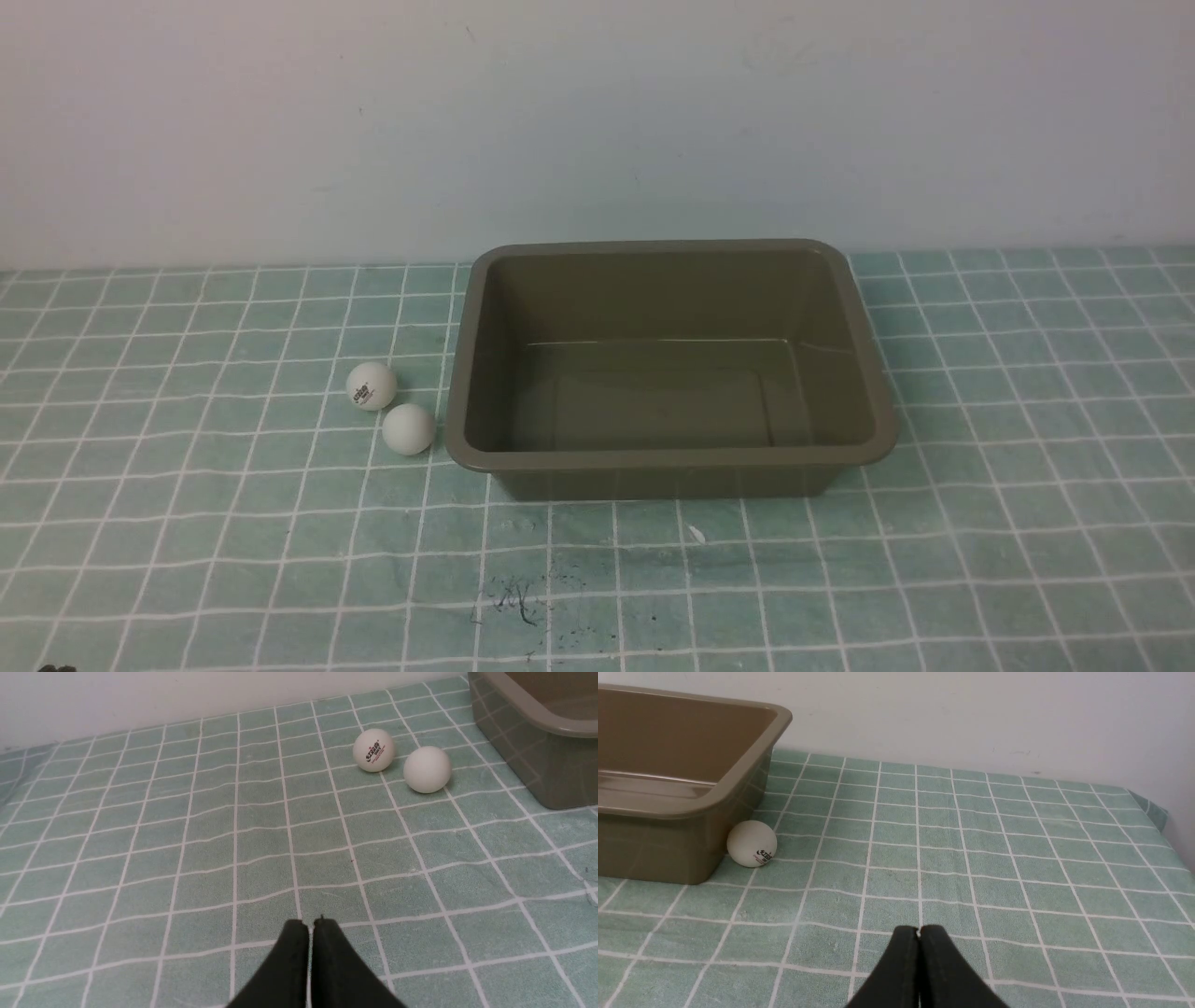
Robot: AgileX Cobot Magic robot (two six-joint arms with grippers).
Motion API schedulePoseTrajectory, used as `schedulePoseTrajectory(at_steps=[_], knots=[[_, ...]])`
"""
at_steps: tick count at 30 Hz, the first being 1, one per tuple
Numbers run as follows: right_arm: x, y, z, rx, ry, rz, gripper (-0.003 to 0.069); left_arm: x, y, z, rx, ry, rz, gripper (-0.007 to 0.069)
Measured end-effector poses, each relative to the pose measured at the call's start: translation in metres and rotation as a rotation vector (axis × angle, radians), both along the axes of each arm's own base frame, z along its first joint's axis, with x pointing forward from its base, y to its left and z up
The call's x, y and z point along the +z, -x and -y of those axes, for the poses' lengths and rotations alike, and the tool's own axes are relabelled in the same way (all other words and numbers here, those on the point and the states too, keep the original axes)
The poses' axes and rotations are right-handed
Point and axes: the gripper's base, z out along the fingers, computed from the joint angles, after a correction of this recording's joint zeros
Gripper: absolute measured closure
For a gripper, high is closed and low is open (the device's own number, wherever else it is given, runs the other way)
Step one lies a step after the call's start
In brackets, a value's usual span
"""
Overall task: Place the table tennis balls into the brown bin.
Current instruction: 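Reach for and grasp a ping pong ball on the table beside the basket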
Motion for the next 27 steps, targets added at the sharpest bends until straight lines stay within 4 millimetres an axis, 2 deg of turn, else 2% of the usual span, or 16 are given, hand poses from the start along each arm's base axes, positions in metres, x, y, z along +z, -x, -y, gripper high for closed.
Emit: schedulePoseTrajectory(at_steps=[4,8,11,16,18,19,20,22,23,24,25,26,27], knots=[[0.0,0.0,0.0,0.0,0.0,0.0,0.0674,0.001,0.0,0.0,0.002,-0.006,0.012,0.0629],[0.0,0.0,0.0,0.0,0.0,0.0,0.0674,0.01,-0.003,0.002,0.02,0.161,0.124,0.0629],[0.0,0.0,0.0,0.0,0.0,0.0,0.0674,0.027,-0.005,0.0,0.05,0.347,0.303,0.0629],[0.0,0.0,0.0,0.0,-0.002,0.002,0.0674,0.062,0.003,-0.015,0.136,0.665,0.723,0.0629],[0.001,-0.001,-0.001,-0.004,-0.063,0.025,0.0674,0.077,0.01,-0.02,0.137,0.744,0.848,0.0629],[0.004,-0.001,-0.002,-0.012,-0.159,0.063,0.0674,0.089,0.012,-0.019,0.118,0.765,0.871,0.0629],[0.006,-0.002,-0.002,-0.017,-0.232,0.091,0.0674,0.096,0.013,-0.018,0.105,0.762,0.864,0.0629],[0.013,-0.002,-0.002,-0.037,-0.443,0.173,0.0674,0.124,0.011,-0.012,0.064,0.732,0.797,0.0629],[0.017,-0.002,-0.001,-0.051,-0.574,0.221,0.0674,0.136,0.002,-0.007,0.05,0.687,0.661,0.0629],[0.019,-0.002,-0.001,-0.06,-0.658,0.242,0.0674,0.143,-0.001,-0.004,0.042,0.672,0.608,0.0629],[0.023,-0.002,0.001,-0.076,-0.761,0.286,0.0674,0.154,-0.017,0.001,0.045,0.615,0.429,0.0629],[0.023,-0.002,0.002,-0.078,-0.777,0.292,0.0674,0.157,-0.016,0.001,0.041,0.615,0.418,0.0629],[0.026,-0.002,0.004,-0.098,-0.867,0.339,0.0674,0.165,-0.041,0.006,0.058,0.549,0.18,0.0629]])
